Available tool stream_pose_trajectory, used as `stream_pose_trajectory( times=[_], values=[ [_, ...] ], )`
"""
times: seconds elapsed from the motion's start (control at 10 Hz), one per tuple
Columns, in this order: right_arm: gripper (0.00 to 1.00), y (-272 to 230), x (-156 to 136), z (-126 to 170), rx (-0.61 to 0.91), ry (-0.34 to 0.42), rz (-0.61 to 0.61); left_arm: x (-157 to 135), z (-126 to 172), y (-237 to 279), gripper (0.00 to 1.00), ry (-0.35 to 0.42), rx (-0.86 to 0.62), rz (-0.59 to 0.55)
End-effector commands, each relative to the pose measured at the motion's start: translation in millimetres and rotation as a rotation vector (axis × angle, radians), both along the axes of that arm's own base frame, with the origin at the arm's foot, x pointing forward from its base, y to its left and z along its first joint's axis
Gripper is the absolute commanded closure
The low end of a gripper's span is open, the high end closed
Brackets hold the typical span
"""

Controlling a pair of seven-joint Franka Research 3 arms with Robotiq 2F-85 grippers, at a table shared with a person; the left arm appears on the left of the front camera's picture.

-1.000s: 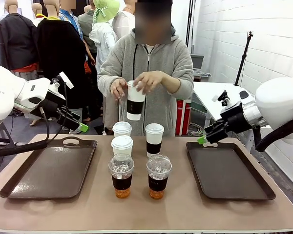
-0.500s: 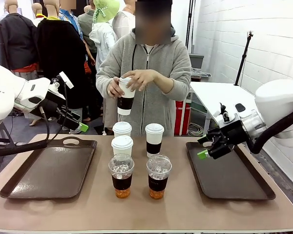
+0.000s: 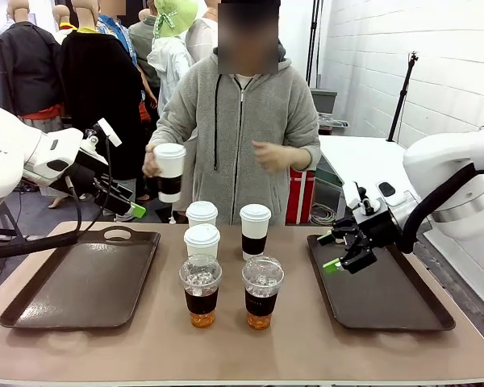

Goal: Distribute the coffee onto the tray.
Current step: Pick up one iced Americano and place it on the right Handle tray.

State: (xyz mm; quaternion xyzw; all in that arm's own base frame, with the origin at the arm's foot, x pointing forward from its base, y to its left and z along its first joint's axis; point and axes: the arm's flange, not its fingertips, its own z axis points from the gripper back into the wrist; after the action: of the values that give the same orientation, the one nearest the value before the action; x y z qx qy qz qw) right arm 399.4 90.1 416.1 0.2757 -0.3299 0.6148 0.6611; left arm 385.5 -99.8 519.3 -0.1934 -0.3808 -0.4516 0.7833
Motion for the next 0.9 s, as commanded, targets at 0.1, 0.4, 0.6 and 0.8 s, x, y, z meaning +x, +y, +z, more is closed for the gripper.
stream_pose_trajectory(
  times=[0.1, 0.4, 0.6, 0.8],
  values=[
    [0.00, 0, -4, 3, 0.020, -0.009, 0.013, 4, -3, 2, 0.00, -0.011, -0.009, -0.024],
    [0.00, 0, -4, 3, 0.020, -0.009, 0.013, 4, -3, 2, 0.00, -0.011, -0.009, -0.024],
    [0.00, 1, 2, -10, 0.036, 0.017, 0.013, 4, -3, 2, 0.00, -0.011, -0.009, -0.024],
    [0.00, 6, 6, -35, 0.090, 0.047, 0.031, 4, -3, 2, 0.00, -0.011, -0.009, -0.024]
  ],
)
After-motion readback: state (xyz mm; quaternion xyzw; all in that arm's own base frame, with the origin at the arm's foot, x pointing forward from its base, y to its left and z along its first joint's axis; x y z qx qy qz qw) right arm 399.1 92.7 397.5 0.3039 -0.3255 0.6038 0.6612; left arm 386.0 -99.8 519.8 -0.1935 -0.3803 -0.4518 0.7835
